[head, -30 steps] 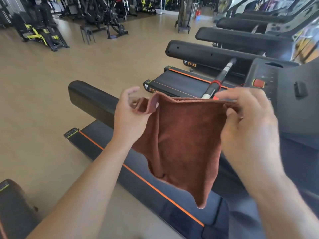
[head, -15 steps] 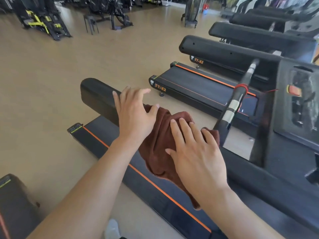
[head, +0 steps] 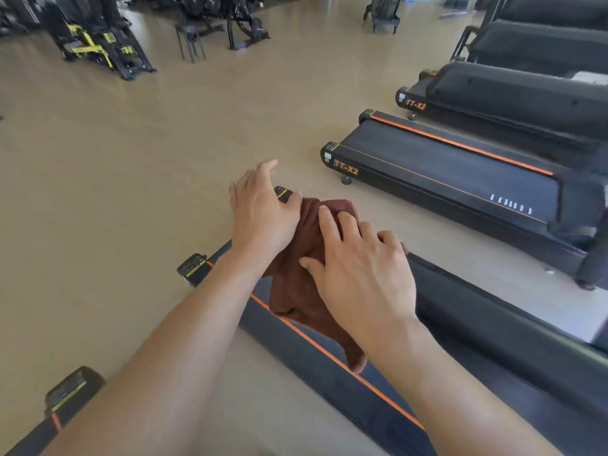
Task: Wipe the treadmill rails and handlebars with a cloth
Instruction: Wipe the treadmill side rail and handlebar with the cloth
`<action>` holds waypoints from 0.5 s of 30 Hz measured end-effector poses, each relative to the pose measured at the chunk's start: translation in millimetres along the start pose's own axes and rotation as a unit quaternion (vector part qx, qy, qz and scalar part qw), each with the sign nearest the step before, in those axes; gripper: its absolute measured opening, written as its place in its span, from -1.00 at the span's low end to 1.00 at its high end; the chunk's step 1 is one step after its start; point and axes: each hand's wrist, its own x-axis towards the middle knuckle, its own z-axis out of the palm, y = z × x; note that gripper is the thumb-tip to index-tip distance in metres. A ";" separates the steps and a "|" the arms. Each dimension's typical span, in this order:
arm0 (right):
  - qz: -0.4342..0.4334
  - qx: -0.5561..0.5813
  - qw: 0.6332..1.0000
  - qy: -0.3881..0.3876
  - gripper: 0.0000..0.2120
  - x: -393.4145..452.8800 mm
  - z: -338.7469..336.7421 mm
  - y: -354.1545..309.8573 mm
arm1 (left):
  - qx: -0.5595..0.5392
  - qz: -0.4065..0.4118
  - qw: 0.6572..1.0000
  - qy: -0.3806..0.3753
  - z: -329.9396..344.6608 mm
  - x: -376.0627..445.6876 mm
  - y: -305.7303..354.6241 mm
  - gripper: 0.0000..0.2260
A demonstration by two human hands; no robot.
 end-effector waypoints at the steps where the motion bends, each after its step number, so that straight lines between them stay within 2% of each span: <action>1: -0.003 0.003 1.000 -0.006 -0.33 10.2 1.0 -8.6 | 0.013 -0.006 1.000 -0.018 -2.5 10.8 -11.5 -0.45; 4: -0.011 -0.007 0.999 -0.034 -0.43 38.4 6.6 -31.2 | 0.017 -0.038 0.994 -0.100 -4.9 37.4 -37.1 -0.41; 9: -0.049 -0.026 0.997 -0.045 -0.65 68.6 10.7 -44.7 | -0.097 -0.064 0.960 -0.257 4.0 77.2 -30.2 -0.75; 12: -0.077 -0.012 0.996 -0.048 -0.64 74.0 17.4 -42.0 | -0.125 -0.031 0.926 -0.355 8.0 97.1 -17.6 -0.78; 15: -0.038 -0.001 0.998 -0.048 -0.54 72.2 22.5 -39.1 | -0.141 0.009 0.895 -0.422 19.6 114.9 0.3 -0.75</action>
